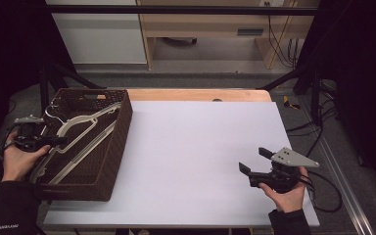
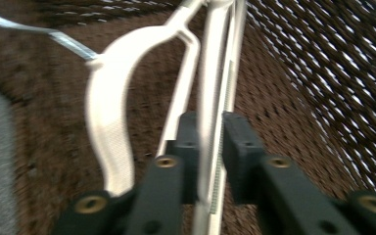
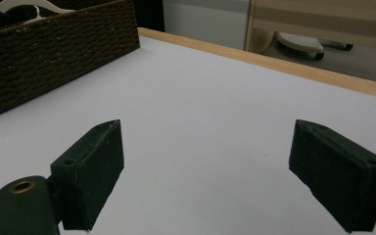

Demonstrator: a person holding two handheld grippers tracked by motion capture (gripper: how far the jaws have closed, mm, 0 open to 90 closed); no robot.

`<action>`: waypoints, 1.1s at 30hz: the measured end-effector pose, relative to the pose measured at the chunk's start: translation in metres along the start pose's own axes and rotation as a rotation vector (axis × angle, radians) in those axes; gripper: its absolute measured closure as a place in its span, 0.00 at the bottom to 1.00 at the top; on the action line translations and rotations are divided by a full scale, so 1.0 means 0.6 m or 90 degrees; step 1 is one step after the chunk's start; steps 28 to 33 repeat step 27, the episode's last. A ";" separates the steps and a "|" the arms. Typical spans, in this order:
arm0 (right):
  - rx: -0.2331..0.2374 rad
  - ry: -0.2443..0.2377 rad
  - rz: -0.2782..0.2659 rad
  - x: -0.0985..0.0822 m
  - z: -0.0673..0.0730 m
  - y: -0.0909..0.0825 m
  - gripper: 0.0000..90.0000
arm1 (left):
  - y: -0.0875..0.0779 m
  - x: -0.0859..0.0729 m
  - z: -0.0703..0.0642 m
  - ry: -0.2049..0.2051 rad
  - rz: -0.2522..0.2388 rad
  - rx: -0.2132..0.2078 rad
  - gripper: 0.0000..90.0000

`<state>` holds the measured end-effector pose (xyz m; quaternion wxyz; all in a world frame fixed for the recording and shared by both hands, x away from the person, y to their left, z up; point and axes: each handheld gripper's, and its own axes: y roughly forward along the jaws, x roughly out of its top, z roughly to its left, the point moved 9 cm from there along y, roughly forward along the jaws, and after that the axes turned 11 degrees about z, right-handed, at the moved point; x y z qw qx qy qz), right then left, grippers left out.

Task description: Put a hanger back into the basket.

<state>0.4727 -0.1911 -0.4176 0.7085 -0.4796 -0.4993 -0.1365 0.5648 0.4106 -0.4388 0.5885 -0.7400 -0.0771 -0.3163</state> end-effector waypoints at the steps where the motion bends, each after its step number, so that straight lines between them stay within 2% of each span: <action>1: 0.000 0.000 0.001 0.000 0.000 0.001 0.15 | -0.003 -0.001 0.002 -0.003 -0.010 0.009 0.78; 3: 0.003 -0.002 0.003 -0.001 0.000 0.001 0.15 | -0.016 0.001 0.001 -0.007 -0.045 0.030 0.66; 6: 0.005 0.001 0.000 -0.001 0.000 0.001 0.15 | -0.050 0.011 -0.023 -0.001 -0.138 0.010 0.47; 9: 0.009 0.003 -0.001 -0.001 0.001 0.001 0.15 | -0.079 0.017 -0.066 0.012 -0.210 -0.019 0.30; 10: 0.010 0.002 -0.002 -0.001 0.001 0.001 0.15 | -0.084 0.017 -0.088 0.036 -0.216 -0.028 0.27; 11: 0.013 -0.002 -0.002 -0.001 0.002 0.001 0.15 | -0.086 0.017 -0.102 0.048 -0.219 -0.030 0.22; 12: 0.013 -0.003 -0.001 -0.002 0.002 0.002 0.15 | -0.089 0.019 -0.125 0.065 -0.233 -0.036 0.20; 13: 0.013 -0.002 -0.001 -0.001 0.003 0.003 0.15 | -0.089 0.019 -0.135 0.070 -0.236 -0.041 0.17; 16: 0.013 -0.003 0.001 -0.002 0.003 0.003 0.15 | -0.087 0.020 -0.190 0.098 -0.251 -0.070 0.13; 19: 0.015 -0.003 -0.001 -0.003 0.003 0.001 0.15 | -0.074 0.013 -0.230 0.116 -0.245 -0.098 0.12; 22: 0.019 -0.003 -0.002 -0.004 0.002 -0.002 0.15 | -0.059 0.004 -0.251 0.122 -0.226 -0.113 0.12; 26: 0.024 -0.002 -0.010 -0.002 0.002 -0.005 0.16 | -0.050 -0.001 -0.272 0.132 -0.229 -0.123 0.13; 33: 0.025 -0.003 -0.009 -0.003 0.002 -0.006 0.16 | -0.049 -0.001 -0.275 0.134 -0.229 -0.125 0.13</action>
